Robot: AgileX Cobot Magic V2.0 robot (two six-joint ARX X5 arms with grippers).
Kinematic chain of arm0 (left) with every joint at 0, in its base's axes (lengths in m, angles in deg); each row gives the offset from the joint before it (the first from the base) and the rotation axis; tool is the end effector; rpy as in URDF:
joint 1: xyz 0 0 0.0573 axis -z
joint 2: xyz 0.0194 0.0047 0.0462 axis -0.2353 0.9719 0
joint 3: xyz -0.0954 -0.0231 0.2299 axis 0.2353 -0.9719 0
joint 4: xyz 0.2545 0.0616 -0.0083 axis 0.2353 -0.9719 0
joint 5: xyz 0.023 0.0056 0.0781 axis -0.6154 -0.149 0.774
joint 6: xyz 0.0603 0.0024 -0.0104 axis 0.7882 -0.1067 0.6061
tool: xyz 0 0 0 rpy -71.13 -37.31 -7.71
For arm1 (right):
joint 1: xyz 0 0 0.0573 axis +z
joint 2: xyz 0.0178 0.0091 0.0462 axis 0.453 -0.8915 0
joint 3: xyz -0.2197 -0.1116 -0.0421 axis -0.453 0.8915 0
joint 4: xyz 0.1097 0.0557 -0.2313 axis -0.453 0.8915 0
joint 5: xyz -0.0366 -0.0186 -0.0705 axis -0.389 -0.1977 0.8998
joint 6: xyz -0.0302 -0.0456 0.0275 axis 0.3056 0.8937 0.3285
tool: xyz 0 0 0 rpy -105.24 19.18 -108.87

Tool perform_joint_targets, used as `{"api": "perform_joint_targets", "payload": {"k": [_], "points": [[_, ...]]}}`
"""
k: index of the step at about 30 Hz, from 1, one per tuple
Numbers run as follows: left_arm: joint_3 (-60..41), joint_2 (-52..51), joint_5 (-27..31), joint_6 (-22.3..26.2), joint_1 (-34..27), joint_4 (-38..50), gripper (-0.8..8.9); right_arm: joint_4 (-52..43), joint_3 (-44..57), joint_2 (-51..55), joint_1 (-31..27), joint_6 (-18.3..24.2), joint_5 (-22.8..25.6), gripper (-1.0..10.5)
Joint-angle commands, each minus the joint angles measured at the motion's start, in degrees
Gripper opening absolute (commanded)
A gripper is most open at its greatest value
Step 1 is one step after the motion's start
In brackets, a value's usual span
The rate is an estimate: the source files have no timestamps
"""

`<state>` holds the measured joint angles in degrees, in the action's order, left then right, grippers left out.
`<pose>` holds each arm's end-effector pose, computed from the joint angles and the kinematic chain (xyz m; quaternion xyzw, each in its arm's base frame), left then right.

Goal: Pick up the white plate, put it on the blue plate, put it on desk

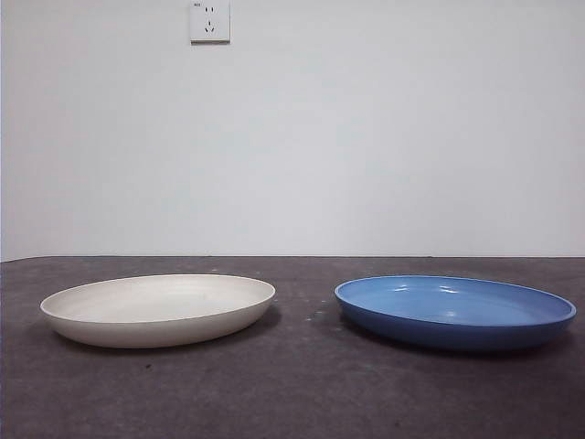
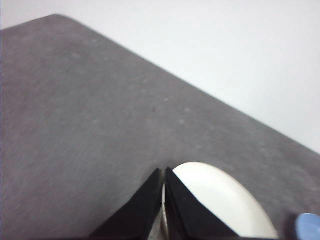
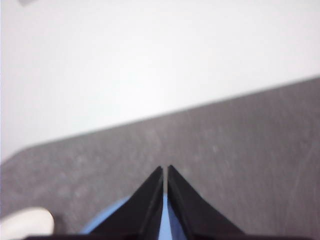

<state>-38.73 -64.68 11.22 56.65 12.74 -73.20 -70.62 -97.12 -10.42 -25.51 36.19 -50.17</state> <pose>0.1168 -0.0022 0.2051 -0.2432 0.0772 -0.0232 0.9666 0.1158 0.0093 0.2222 0.1784 -0.0110 0.0943 0.9794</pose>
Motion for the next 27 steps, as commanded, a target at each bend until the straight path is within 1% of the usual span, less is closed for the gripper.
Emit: {"api": "perform_joint_targets", "payload": {"k": [1, 4, 7, 14, 17, 23, 27], "points": [[4.2, 1.8, -2.0, 0.3, 0.0, -0.3, 0.09, 2.1, -4.6, -1.6, -0.1, 0.5, 0.0, 0.1], [8.3, 4.7, -4.1, 2.4, 0.0, -2.3, 0.09, 5.7, -10.5, -4.7, -0.1, 3.0, 0.0, 0.1], [12.5, 8.7, -6.3, 5.6, 0.0, -5.4, 0.09, 10.8, -16.8, -9.4, 0.0, 5.4, -1.3, 0.1], [23.3, 21.3, -16.1, 14.0, 0.0, -14.4, 0.09, 26.0, -31.1, -24.3, 0.0, 12.2, -9.1, 0.1], [28.0, 27.0, -19.1, 18.0, 0.3, -19.3, 0.09, 31.8, -35.8, -30.3, 0.0, 14.6, -12.8, 0.1], [35.9, 36.0, -24.5, 25.2, 2.6, -29.2, 0.09, 40.9, -41.6, -39.1, 0.6, 19.0, -17.6, 0.1], [39.0, 39.6, -26.6, 28.0, 6.0, -33.8, 0.09, 45.6, -43.0, -42.8, 2.6, 21.0, -21.0, 0.1]]}}
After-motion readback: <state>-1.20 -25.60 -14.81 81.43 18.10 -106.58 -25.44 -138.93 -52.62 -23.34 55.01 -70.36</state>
